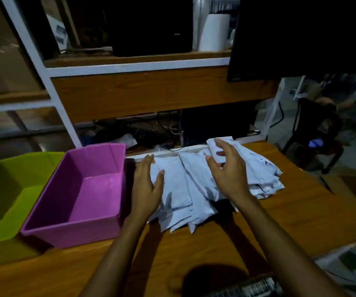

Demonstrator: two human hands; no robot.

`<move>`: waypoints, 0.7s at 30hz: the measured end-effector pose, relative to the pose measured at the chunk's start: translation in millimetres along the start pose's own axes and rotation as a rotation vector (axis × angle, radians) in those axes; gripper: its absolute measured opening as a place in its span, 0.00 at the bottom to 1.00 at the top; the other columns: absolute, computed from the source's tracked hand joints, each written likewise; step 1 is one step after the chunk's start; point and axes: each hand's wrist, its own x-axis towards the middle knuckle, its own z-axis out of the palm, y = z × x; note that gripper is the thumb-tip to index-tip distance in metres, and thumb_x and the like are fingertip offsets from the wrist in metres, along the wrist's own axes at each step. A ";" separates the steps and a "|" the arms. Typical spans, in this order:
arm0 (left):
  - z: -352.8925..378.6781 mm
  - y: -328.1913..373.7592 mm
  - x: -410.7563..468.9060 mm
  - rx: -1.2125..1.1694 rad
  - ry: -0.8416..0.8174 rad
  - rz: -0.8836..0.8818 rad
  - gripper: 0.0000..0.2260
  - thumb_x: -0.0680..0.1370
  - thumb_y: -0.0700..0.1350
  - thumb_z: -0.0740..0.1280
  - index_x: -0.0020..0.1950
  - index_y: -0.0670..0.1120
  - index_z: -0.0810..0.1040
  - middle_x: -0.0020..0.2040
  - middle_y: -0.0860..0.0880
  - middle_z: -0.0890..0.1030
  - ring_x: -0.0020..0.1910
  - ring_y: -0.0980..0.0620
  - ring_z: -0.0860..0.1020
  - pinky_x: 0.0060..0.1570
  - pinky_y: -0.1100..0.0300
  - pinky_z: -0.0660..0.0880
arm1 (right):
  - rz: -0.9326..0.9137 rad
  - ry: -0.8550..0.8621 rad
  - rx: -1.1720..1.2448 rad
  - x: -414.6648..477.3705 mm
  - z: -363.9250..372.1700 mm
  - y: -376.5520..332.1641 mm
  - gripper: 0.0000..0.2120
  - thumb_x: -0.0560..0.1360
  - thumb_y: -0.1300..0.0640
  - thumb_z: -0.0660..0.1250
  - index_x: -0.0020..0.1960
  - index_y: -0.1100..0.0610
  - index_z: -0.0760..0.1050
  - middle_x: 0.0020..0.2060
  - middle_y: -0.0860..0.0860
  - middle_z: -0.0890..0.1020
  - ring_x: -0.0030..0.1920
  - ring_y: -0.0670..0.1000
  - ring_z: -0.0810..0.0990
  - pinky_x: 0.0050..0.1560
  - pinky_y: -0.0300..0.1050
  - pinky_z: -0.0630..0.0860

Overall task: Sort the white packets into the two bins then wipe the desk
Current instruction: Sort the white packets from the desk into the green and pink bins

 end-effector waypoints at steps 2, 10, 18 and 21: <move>24.9 -7.3 8.6 0.036 -0.018 -0.081 0.24 0.78 0.51 0.60 0.72 0.42 0.68 0.71 0.46 0.70 0.70 0.48 0.67 0.69 0.54 0.64 | 0.086 -0.032 -0.011 6.7 3.8 24.6 0.27 0.78 0.52 0.66 0.74 0.53 0.62 0.68 0.53 0.72 0.63 0.52 0.74 0.61 0.54 0.75; 99.3 -49.5 32.9 0.315 -0.179 -0.254 0.26 0.76 0.55 0.54 0.67 0.40 0.72 0.63 0.41 0.76 0.64 0.40 0.72 0.63 0.51 0.69 | 0.161 -0.323 -0.118 31.2 62.2 110.3 0.29 0.82 0.49 0.57 0.78 0.53 0.50 0.77 0.53 0.59 0.75 0.55 0.60 0.72 0.47 0.58; 126.4 -72.5 17.6 0.512 -0.388 -0.427 0.36 0.73 0.70 0.46 0.78 0.56 0.54 0.80 0.48 0.50 0.78 0.42 0.51 0.73 0.41 0.48 | 0.089 -0.474 -0.538 9.4 110.4 145.7 0.29 0.81 0.47 0.56 0.78 0.55 0.51 0.77 0.59 0.52 0.77 0.59 0.52 0.75 0.52 0.52; 123.8 -80.5 15.9 0.413 -0.386 -0.365 0.34 0.74 0.69 0.46 0.77 0.57 0.59 0.79 0.45 0.53 0.77 0.42 0.54 0.74 0.45 0.51 | 0.077 -0.473 -0.574 6.0 117.5 149.9 0.26 0.81 0.53 0.58 0.77 0.52 0.55 0.77 0.57 0.55 0.77 0.59 0.55 0.75 0.53 0.54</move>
